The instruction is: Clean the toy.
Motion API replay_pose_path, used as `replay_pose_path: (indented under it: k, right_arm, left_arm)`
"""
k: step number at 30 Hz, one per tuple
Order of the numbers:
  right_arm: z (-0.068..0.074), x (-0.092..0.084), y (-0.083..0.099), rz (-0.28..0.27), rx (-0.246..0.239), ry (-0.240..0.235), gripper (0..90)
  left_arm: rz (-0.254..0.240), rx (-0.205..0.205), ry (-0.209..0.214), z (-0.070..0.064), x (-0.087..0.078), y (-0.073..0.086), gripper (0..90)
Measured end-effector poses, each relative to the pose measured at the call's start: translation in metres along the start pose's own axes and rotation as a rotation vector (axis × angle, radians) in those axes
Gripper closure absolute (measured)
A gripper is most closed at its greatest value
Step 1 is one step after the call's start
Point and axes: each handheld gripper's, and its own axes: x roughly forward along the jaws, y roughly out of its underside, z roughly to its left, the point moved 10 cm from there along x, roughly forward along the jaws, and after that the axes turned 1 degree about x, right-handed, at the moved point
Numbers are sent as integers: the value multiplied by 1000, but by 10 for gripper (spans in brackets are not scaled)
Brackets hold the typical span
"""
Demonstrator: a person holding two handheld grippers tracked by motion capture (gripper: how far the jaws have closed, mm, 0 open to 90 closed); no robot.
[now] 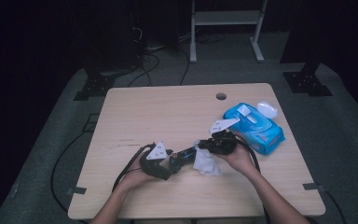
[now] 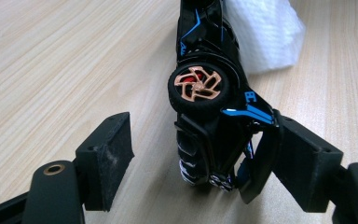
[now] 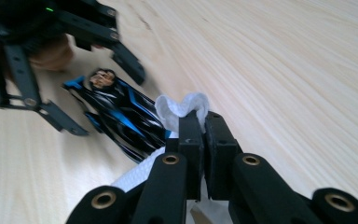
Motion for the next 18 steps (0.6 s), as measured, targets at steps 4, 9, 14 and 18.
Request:
replay_pose_path:
  k: [4,9,14,18]
  right_arm:
    - [-3,-1,0,8,6,10,861]
    - [19,14,-13,9,-26,-38,862]
    - [48,39,-23,12,-55,-114,861]
    - [51,42,-27,9,-59,-127,860]
  left_arm:
    - [5,8,-2,0,0,1,238]
    - [2,8,-10,-1,1,0,213]
    - [4,24,0,-3,1,0,216]
    - [-1,35,4,-4,0,0,268]
